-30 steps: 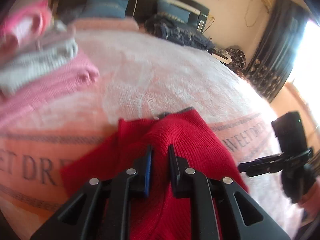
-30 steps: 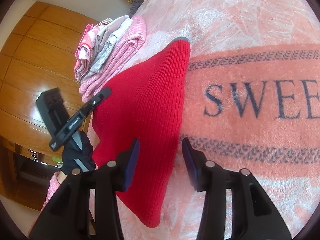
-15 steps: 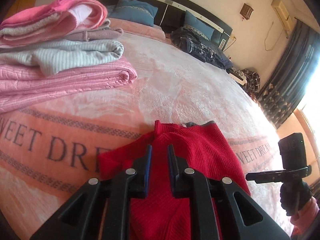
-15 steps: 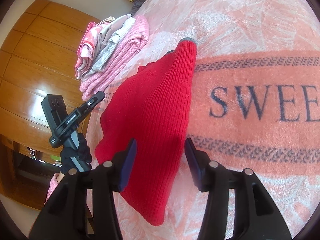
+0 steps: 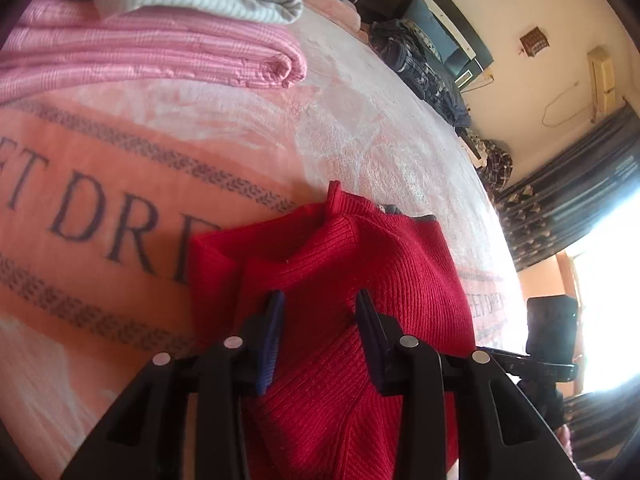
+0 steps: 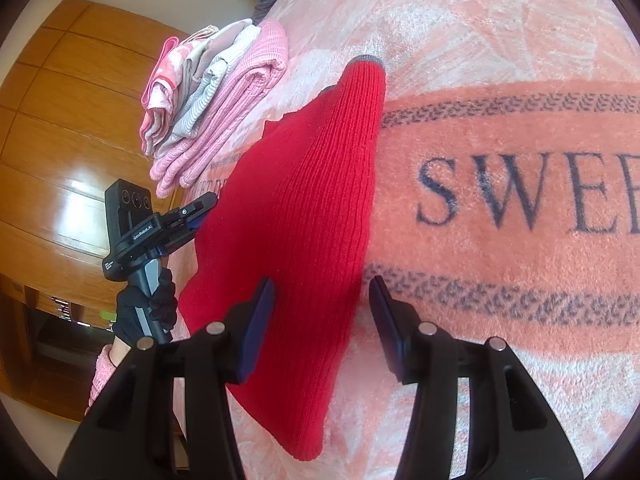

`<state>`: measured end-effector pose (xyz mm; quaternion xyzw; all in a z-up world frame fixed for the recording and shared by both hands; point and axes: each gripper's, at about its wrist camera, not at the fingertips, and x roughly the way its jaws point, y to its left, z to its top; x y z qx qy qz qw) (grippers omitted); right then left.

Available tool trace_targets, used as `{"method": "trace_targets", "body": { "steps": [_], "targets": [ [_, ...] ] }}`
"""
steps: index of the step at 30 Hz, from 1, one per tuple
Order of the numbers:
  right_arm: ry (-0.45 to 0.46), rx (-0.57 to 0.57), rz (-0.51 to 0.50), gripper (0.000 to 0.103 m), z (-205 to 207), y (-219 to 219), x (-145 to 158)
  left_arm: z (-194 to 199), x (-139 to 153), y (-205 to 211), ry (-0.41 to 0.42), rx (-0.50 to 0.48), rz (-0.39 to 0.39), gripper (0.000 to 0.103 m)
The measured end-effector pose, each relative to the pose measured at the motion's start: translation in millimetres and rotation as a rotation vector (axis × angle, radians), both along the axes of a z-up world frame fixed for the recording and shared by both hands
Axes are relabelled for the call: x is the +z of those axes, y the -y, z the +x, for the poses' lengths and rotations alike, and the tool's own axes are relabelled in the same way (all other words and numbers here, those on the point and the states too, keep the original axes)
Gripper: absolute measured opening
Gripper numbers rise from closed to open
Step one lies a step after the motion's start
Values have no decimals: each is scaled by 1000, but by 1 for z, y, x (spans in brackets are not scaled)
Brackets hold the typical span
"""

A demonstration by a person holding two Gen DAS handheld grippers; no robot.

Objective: Fold small clothes

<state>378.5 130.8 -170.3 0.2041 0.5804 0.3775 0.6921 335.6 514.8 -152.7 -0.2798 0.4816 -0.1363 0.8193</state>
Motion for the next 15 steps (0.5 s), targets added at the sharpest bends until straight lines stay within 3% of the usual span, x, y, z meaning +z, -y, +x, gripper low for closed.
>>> {"method": "trace_targets", "body": {
  "steps": [2,3,5,12,15],
  "targets": [
    [-4,-7,5,50,1,3,0,0,-3,-12,-26,27,-76,37],
    [-2,-7,4,50,0,3,0,-1,-3,-15,-23,40,-72,37],
    [1,-5,-3,50,0,2,0,1,-1,-13,-28,41,-7,36],
    [0,10,1,51,-3,-5,-1,26,25,26,59,-42,93,37],
    [1,9,4,51,-3,0,-1,34,37,41,98,-77,199,39]
  ]
}}
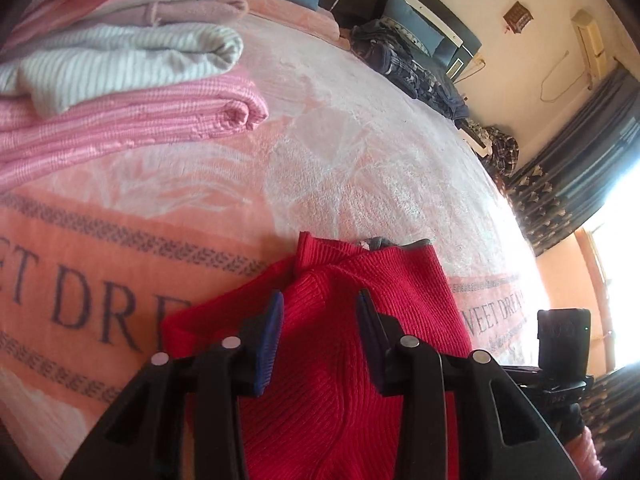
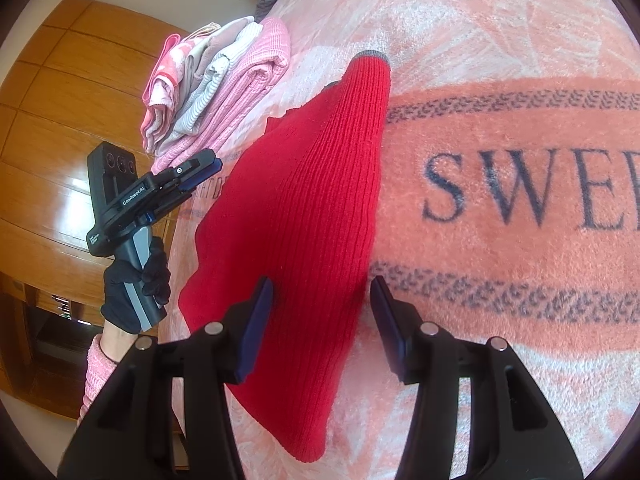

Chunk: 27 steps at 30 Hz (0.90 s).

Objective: Fold small clothes

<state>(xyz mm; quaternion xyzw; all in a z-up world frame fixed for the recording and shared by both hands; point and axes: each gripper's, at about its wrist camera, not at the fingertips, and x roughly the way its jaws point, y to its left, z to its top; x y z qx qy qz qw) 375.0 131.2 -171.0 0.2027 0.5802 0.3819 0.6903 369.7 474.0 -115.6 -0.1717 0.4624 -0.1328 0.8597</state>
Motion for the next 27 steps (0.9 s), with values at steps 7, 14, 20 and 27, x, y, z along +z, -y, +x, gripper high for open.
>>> {"method": "trace_targets", "body": {
  "steps": [7,14,20,27],
  "targets": [
    [-18,-5,13,54,-2,8,-5,20,-21,13,-53,-81,112,46],
    [-21,-11,14,55,-1,4,-6,20,-33,30,-38,-134,156,12],
    [-20,-13,16,55,-1,1,-7,28,-4,6,59,-17,125,8],
    [-16,-10,13,55,-2,0,-6,27,-10,-3,-2,3,70,41]
  ]
}}
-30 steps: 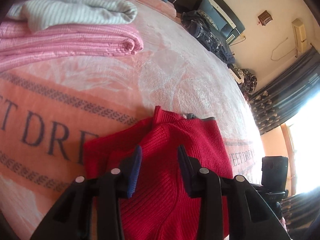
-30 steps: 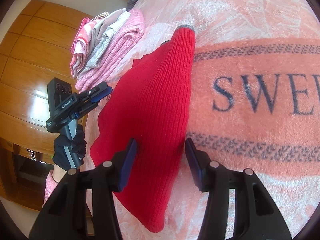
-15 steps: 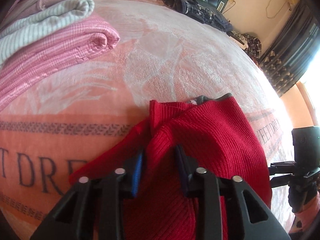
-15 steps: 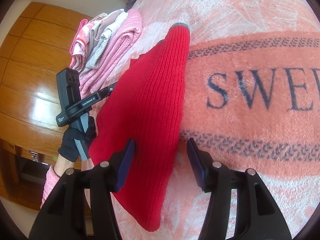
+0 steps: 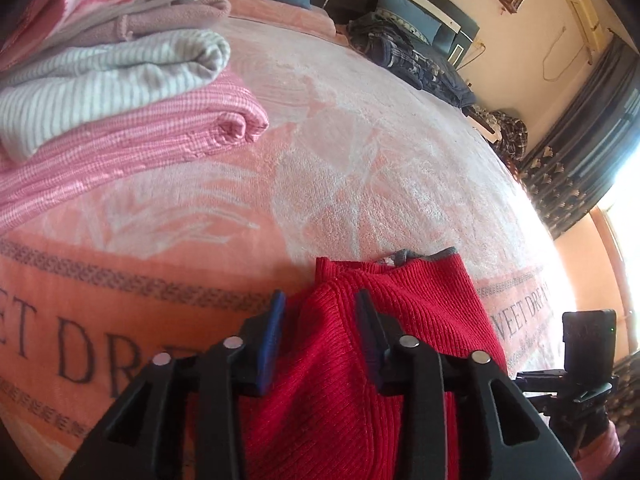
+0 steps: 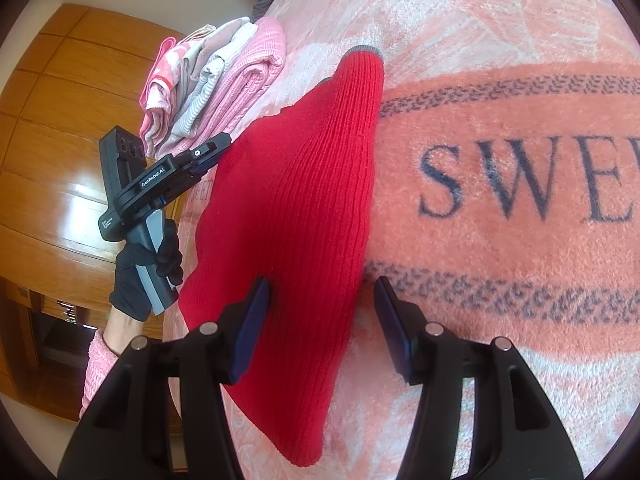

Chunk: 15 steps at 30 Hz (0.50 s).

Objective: Fold small clothes

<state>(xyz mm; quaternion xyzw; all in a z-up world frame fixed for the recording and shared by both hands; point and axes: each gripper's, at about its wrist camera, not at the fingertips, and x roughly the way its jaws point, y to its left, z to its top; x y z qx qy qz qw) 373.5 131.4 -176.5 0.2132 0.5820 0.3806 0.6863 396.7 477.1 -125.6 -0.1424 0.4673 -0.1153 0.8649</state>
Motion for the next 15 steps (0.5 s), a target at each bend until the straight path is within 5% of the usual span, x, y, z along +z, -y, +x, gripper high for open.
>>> {"method": "trace_targets", "body": {
  "steps": [5,10,15],
  "targets": [
    [17,10,7,55,0,1,6,-32,15,-31,8,72,-42,45],
    [25,2,11,55,2,-2,11,-65,-13,-47,-100,90,-160,45],
    [27,6,-7,57,0,-12,9,-72,-35,-43,-146,112,-181,43]
  ]
}}
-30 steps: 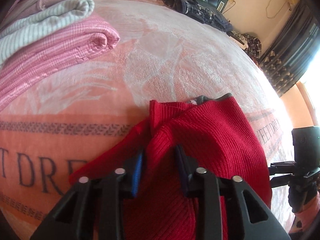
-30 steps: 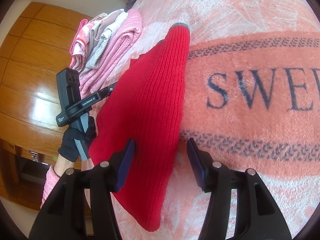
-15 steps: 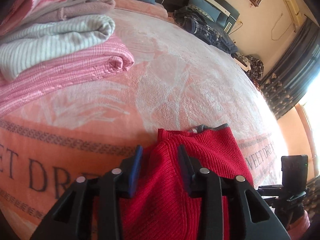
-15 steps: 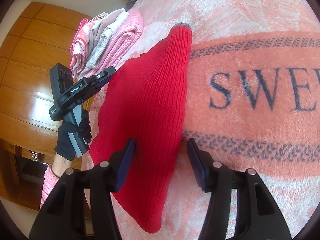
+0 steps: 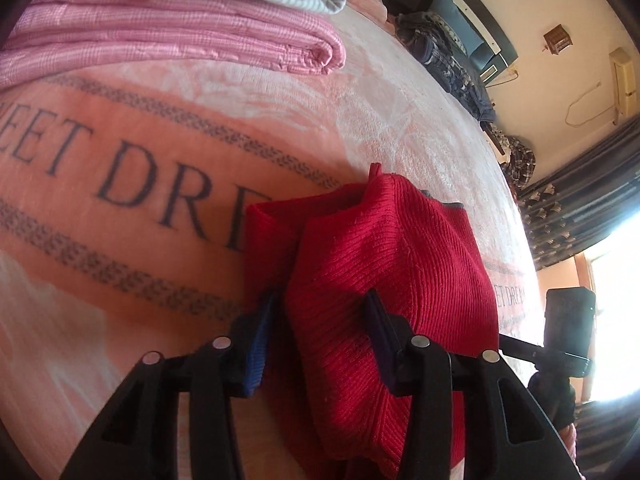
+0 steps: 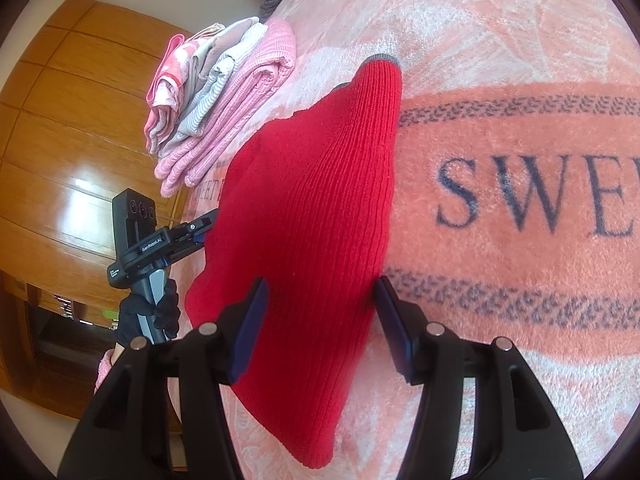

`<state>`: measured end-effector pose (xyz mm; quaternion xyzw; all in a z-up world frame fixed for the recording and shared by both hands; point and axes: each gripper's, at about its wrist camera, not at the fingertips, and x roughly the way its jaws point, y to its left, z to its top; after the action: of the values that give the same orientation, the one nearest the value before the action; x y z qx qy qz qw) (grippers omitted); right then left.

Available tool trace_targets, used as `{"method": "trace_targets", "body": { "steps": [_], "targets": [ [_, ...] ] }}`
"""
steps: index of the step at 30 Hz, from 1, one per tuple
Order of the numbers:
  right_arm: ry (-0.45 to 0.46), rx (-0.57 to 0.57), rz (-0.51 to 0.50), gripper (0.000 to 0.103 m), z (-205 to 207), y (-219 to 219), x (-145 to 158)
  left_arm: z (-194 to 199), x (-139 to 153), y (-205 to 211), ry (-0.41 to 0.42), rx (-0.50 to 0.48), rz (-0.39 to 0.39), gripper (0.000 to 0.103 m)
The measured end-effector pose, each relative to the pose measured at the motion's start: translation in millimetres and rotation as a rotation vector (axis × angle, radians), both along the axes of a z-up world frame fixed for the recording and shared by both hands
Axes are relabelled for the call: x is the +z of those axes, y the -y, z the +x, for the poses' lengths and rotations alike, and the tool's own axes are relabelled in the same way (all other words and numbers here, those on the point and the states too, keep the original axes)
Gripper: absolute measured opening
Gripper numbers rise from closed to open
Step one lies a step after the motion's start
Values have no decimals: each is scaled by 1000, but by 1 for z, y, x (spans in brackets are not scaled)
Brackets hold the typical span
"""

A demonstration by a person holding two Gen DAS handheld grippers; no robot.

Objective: Fold small clothes

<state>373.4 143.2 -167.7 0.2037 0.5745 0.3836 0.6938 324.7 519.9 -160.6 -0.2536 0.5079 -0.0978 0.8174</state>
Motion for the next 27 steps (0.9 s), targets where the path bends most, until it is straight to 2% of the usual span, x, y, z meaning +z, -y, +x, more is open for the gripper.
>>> {"method": "trace_targets", "body": {
  "steps": [2,4,6,7,9,12,15,18,20,22,23,25,27],
  "targets": [
    [11,5,-11,58,-1,-3,1,-1,0,-3,14,13,-58,28],
    [18,9,-16,58,-2,-3,0,-2,9,-6,67,28,-90,17],
    [8,3,-6,58,-1,-1,-1,-3,25,-1,145,-5,-1,10],
    [6,2,-5,58,-1,-1,-2,-2,32,1,163,-19,42,9],
    [6,4,-9,58,-2,-2,-2,6,32,-4,165,-6,56,8],
    [1,5,-11,58,-5,-4,-4,17,30,-9,188,12,130,7],
    [3,13,-11,58,-7,-3,-3,16,18,-25,123,40,-1,7],
    [-12,10,3,58,-7,0,-4,-1,16,-36,111,84,-43,12],
    [-23,14,11,58,-8,1,-5,-14,13,-39,94,90,-126,17],
    [-15,22,-1,58,-10,-1,-4,-24,12,-33,92,74,-176,28],
    [-10,24,-6,58,-12,-1,-4,-27,12,-28,90,57,-177,32],
    [-7,23,-12,58,-13,-3,-4,-29,10,-15,59,42,-126,48],
    [-9,20,-13,59,-14,-3,-4,-27,2,-7,7,55,-91,48]
  ]
}}
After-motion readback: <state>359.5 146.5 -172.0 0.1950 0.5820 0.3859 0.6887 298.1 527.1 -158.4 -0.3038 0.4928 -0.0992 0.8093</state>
